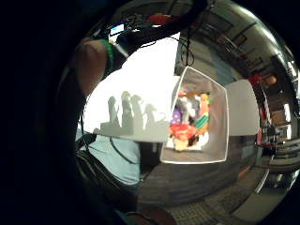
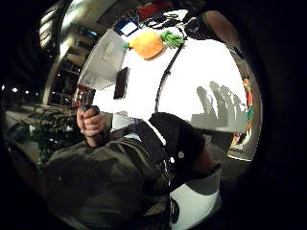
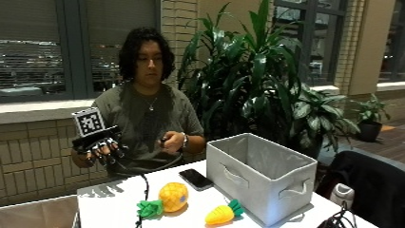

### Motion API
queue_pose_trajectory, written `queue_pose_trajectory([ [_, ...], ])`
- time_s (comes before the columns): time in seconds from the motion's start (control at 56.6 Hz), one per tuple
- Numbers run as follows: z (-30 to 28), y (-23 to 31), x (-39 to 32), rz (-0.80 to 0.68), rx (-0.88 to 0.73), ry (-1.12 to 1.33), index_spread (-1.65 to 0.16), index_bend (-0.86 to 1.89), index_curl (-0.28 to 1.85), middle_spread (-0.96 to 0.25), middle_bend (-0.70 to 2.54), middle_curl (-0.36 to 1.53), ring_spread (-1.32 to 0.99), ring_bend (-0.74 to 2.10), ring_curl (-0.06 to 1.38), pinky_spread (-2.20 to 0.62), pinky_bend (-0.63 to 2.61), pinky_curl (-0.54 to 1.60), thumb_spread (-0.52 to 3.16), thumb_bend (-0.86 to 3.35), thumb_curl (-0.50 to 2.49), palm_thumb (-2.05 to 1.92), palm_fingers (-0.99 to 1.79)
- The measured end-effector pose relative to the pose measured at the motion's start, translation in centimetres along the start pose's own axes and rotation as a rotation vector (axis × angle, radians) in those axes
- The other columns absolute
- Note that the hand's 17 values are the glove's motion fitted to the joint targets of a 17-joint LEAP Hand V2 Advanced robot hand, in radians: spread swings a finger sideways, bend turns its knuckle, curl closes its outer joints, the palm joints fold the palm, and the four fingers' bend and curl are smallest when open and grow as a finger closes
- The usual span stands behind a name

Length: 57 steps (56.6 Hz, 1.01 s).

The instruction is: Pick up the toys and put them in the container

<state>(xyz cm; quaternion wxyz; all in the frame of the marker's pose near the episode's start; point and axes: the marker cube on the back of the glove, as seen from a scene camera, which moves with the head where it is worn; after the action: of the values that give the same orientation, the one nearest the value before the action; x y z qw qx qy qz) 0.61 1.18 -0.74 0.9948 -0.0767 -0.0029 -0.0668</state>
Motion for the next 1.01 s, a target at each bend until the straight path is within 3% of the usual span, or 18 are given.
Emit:
queue_pose_trajectory([
  [0.088, 0.1, -0.4, -0.2, 0.018, 0.03, -0.005, -0.22, 0.17, 0.08, -0.12, 0.2, 0.06, -0.17, 0.48, 0.12, -0.05, 0.51, 0.16, 0.7, 0.02, 0.03, 0.03, 0.56],
  [0.23, -0.2, 0.1, -0.3, -0.06, -0.076, -0.006, -0.31, 0.17, 0.12, -0.17, 0.21, 0.11, -0.25, 0.53, 0.16, -0.07, 0.54, 0.22, 1.01, 0.0, 0.08, 0.02, 0.52],
  [0.371, -0.5, 0.2, -1.2, -0.068, -0.158, -0.028, -0.35, 0.18, 0.15, -0.19, 0.21, 0.16, -0.29, 0.56, 0.18, -0.07, 0.56, 0.24, 1.15, -0.01, 0.12, 0.01, 0.49],
  [0.424, -0.4, -0.9, -1.8, -0.059, -0.122, -0.043, -0.36, 0.18, 0.16, -0.2, 0.21, 0.17, -0.3, 0.57, 0.18, -0.08, 0.57, 0.25, 1.18, -0.01, 0.14, 0.0, 0.49],
  [0.512, 0.0, -2.5, -2.8, -0.175, -0.116, -0.091, -0.37, 0.18, 0.17, -0.2, 0.21, 0.19, -0.31, 0.59, 0.19, -0.08, 0.58, 0.26, 1.22, -0.01, 0.16, 0.0, 0.48],
  [0.618, 1.0, -4.9, -5.2, -0.199, -0.141, -0.12, -0.38, 0.18, 0.19, -0.21, 0.23, 0.22, -0.32, 0.61, 0.2, -0.09, 0.6, 0.27, 1.26, -0.01, 0.18, 0.0, 0.49],
  [0.742, 4.9, -10.8, -8.7, -0.305, -0.103, -0.123, -0.38, 0.19, 0.22, -0.23, 0.28, 0.25, -0.34, 0.64, 0.21, -0.12, 0.59, 0.27, 1.32, 0.01, 0.2, 0.03, 0.56],
  [0.83, 8.9, -14.2, -11.3, -0.321, -0.177, -0.076, -0.39, 0.19, 0.23, -0.25, 0.29, 0.27, -0.35, 0.65, 0.22, -0.14, 0.59, 0.28, 1.36, 0.0, 0.21, 0.04, 0.56],
  [1.006, 17.2, -18.6, -13.6, -0.3, -0.225, 0.034, -0.39, 0.25, 0.3, -0.21, 0.18, 0.27, -0.32, 0.47, 0.18, -0.1, 0.68, 0.33, 1.26, -0.04, 0.21, -0.04, 0.31],
])
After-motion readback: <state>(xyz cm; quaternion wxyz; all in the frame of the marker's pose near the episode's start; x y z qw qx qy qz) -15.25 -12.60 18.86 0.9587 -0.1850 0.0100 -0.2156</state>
